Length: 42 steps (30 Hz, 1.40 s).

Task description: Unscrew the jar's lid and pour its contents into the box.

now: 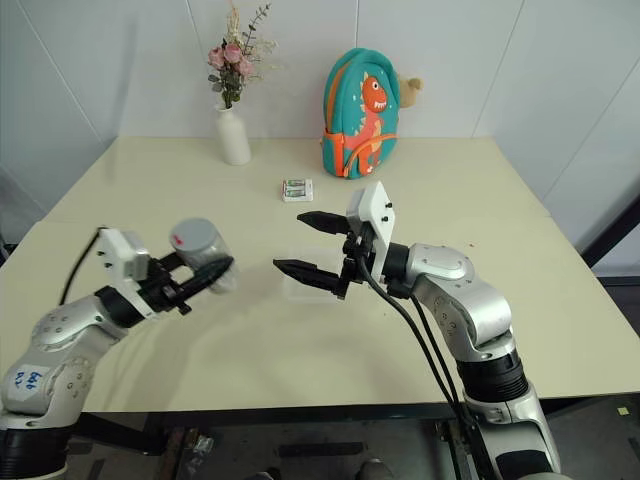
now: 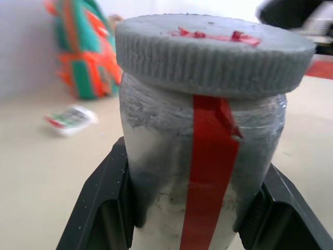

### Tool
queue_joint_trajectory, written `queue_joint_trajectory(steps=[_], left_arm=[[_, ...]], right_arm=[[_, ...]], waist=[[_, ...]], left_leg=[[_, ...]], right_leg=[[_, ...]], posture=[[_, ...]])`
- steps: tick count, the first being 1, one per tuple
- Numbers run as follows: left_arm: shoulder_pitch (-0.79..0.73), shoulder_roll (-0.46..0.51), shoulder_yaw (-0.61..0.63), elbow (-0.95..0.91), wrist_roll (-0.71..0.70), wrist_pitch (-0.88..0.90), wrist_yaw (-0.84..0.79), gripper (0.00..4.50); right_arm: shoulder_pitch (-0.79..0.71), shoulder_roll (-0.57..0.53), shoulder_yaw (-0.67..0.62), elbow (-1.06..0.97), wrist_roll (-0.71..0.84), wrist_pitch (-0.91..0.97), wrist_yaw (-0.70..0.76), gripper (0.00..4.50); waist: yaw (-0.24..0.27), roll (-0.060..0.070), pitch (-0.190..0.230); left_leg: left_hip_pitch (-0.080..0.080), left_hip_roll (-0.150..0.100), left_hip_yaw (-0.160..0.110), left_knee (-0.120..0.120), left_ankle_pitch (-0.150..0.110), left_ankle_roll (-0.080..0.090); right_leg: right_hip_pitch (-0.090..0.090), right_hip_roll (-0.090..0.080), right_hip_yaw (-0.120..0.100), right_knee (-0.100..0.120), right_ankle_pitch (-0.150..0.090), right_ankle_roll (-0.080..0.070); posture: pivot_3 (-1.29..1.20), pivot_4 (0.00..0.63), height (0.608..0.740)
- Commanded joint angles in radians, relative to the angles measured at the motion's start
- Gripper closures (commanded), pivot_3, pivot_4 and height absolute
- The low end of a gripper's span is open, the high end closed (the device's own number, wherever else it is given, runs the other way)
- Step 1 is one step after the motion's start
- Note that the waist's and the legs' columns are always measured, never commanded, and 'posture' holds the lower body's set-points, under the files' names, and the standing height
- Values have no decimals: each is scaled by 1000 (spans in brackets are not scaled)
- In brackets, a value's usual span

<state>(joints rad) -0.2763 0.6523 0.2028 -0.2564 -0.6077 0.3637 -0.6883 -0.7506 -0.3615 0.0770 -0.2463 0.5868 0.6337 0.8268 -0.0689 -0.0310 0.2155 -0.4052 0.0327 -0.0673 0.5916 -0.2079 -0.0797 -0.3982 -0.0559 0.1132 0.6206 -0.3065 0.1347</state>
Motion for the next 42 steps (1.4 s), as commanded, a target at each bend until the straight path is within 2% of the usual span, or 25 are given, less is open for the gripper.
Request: queue_joint_trajectory(steps=[1,8,17,23,26,30,42], left_arm=[[-54,34,-46,2,8,29,-71,2525],[-160,-2,-109,47,-10,116,-106,2525],[-208,-16,-141,53,-4,176,-159,2525],[-211,-24,-141,56,6,175,-167,2525],[-212,-27,-139,58,9,172,-166,2525],[-220,-31,-135,62,10,170,-165,2525],[-203,-29,-122,46,7,171,-165,2525]], right_arm=[[-56,14,17,-56,48,88,-33,0],[-102,54,72,-37,10,130,-86,0],[-103,109,100,19,-56,53,-103,0],[-90,137,98,35,-74,36,-123,0],[-85,141,98,41,-83,39,-129,621],[-67,142,110,29,-81,43,-116,1985],[-75,136,118,39,-73,55,-79,2066]], waist=[[0,0,0],[4,0,0],[6,0,0],[9,0,0],[9,0,0],[9,0,0],[9,0,0]], left_leg=[[-1,0,0,0,0,0],[-2,0,0,-1,0,0],[-8,0,0,-1,0,0],[-8,0,0,-1,0,0],[-8,0,0,-1,0,0],[-9,0,0,-1,0,0],[-9,0,0,-1,0,0]], right_leg=[[-1,0,0,1,1,2],[-3,0,0,1,2,7],[-13,0,0,7,0,9],[-13,0,0,7,0,9],[-13,0,0,7,0,9],[-13,0,0,7,0,9],[-13,0,0,7,0,9]], posture=[[0,150,740],[0,150,740],[0,150,740],[0,150,740],[0,150,740],[0,150,740],[0,150,740]])
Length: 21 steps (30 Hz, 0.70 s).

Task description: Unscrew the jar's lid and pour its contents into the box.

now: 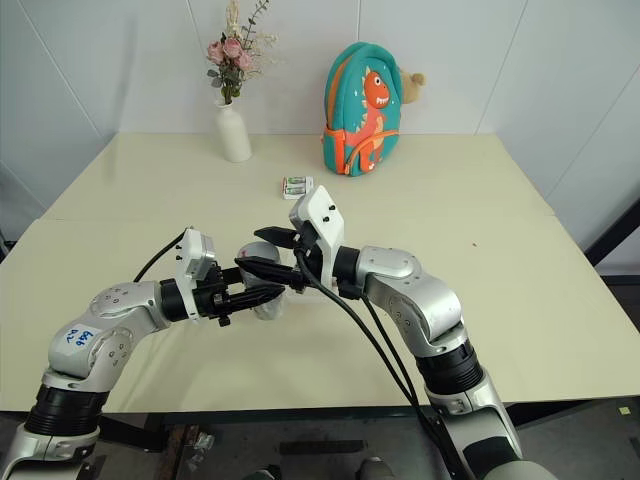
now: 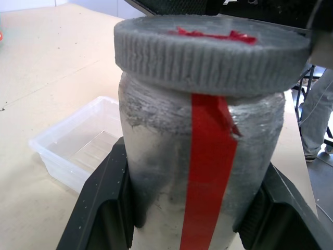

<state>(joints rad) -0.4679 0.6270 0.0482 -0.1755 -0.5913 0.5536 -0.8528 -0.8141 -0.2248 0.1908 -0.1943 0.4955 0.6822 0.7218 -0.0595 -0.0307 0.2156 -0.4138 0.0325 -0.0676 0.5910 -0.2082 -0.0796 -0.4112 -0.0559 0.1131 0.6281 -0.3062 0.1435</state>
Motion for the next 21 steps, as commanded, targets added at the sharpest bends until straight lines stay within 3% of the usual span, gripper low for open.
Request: queue_joint_trajectory(steps=[1,4,9,21], left_arm=[[-10,-3,33,-37,-9,-20,0,2525],[-8,-3,34,-36,-7,-21,1,2525],[-9,-4,35,-35,-5,-24,1,2525],[-10,-4,35,-31,0,-29,0,2525]], right_arm=[[-11,-1,7,-14,16,6,28,2066],[-14,-2,9,-12,22,16,40,2066],[-22,2,19,-4,0,10,37,405],[-39,30,-4,21,7,9,22,405]], waist=[[0,0,0],[0,0,0],[-1,0,0],[0,0,0]], left_leg=[[0,0,0,0,0,0],[0,0,0,0,0,0],[0,0,0,0,0,0],[0,0,0,0,0,0]], right_leg=[[0,0,0,0,0,0],[0,0,0,0,0,0],[0,0,0,0,0,0],[0,0,0,1,0,0]], posture=[[0,150,740],[0,150,740],[0,150,740],[0,150,740]])
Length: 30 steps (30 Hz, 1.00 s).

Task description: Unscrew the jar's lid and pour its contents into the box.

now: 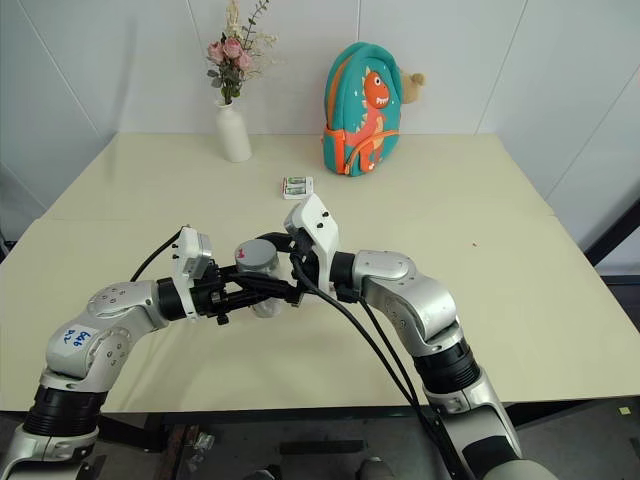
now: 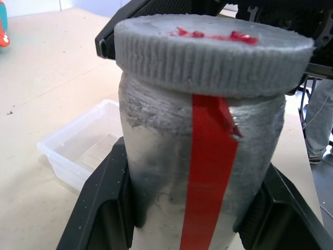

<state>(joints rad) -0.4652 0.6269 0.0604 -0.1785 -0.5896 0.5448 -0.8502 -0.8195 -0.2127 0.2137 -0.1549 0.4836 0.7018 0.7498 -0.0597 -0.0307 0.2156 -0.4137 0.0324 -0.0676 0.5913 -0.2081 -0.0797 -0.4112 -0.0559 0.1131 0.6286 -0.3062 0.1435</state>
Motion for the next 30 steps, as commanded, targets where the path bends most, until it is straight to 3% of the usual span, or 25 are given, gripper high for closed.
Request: queue_joint_trajectory(steps=[1,6,11,15,19,24,30], left_arm=[[-13,-4,22,-27,-1,-22,-3,2525],[-15,-8,19,-21,2,-26,-1,2525],[-11,-19,13,-11,10,-40,-1,2525],[-38,-22,-17,19,21,-75,-69,2525],[-104,-19,-58,102,37,-151,-209,2525],[-173,-17,-74,186,28,-191,-340,2525],[-161,26,-31,162,-3,-148,-395,2525]], right_arm=[[-34,25,-34,-17,23,-12,-11,579],[-34,40,-51,-31,47,-12,-5,1898],[-28,61,-78,-42,104,16,7,1941],[-34,20,-60,-13,122,-21,158,1941],[-120,-56,-39,126,93,-89,383,1941],[-195,-99,-12,227,70,-145,555,1941],[-189,-124,-8,205,80,-135,613,1941]], waist=[[0,0,0],[1,0,0],[1,0,0],[2,0,0],[0,0,0],[-3,0,0],[-3,0,0]], left_leg=[[0,0,0,0,0,0],[0,0,0,0,0,0],[0,0,0,0,0,0],[0,0,0,0,0,0],[0,-1,0,2,0,0],[1,0,0,2,0,0],[-1,0,0,2,0,0]], right_leg=[[0,0,0,0,0,0],[0,0,0,0,0,0],[0,0,0,0,0,0],[0,0,0,0,0,0],[1,0,0,0,0,1],[1,1,0,0,0,1],[0,1,0,1,0,1]], posture=[[0,150,740],[0,150,740],[0,150,740],[0,150,740],[0,150,740],[0,150,740],[0,150,740]])
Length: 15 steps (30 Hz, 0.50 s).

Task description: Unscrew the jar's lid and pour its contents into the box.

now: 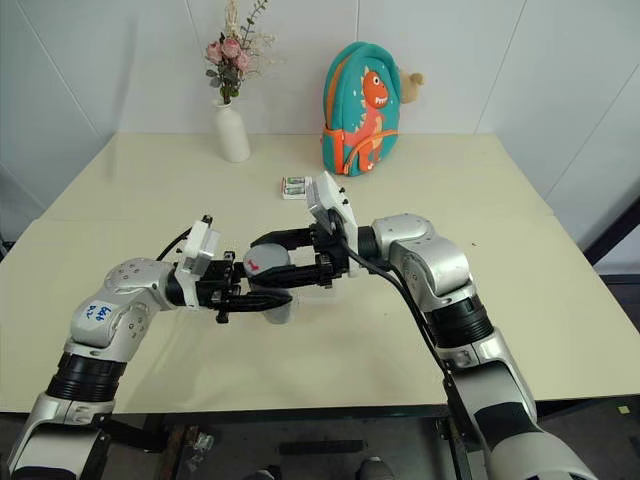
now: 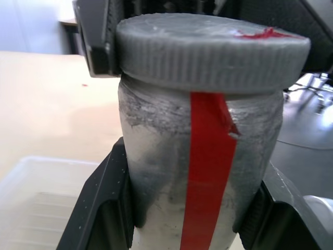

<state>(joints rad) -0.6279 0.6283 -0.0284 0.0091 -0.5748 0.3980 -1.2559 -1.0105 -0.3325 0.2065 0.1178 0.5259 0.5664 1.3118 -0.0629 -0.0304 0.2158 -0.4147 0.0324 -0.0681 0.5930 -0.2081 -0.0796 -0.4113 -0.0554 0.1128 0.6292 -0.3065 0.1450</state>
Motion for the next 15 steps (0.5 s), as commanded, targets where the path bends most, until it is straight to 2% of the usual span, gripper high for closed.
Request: queue_joint_trajectory(steps=[1,6,12,15], left_arm=[[9,25,67,-30,-20,1,18,2525],[31,26,86,-67,-20,2,48,2525],[23,39,92,-75,-5,-7,62,2525],[16,75,121,-73,-14,7,65,2525]], right_arm=[[8,-4,-1,-75,39,2,49,1941],[27,-5,-5,-99,41,8,33,1941],[34,-10,-7,-111,44,19,21,7],[42,9,-47,-114,30,-24,-43,7]], waist=[[1,0,0],[3,0,0],[2,0,0],[2,0,0]], left_leg=[[0,0,0,0,0,0],[0,0,0,2,0,0],[0,0,0,3,0,0],[0,0,-1,3,0,0]], right_leg=[[0,0,0,0,0,0],[0,0,0,2,0,0],[0,0,0,4,0,0],[0,0,0,4,0,0]], posture=[[0,150,740],[0,150,740],[0,150,740],[0,150,740]])
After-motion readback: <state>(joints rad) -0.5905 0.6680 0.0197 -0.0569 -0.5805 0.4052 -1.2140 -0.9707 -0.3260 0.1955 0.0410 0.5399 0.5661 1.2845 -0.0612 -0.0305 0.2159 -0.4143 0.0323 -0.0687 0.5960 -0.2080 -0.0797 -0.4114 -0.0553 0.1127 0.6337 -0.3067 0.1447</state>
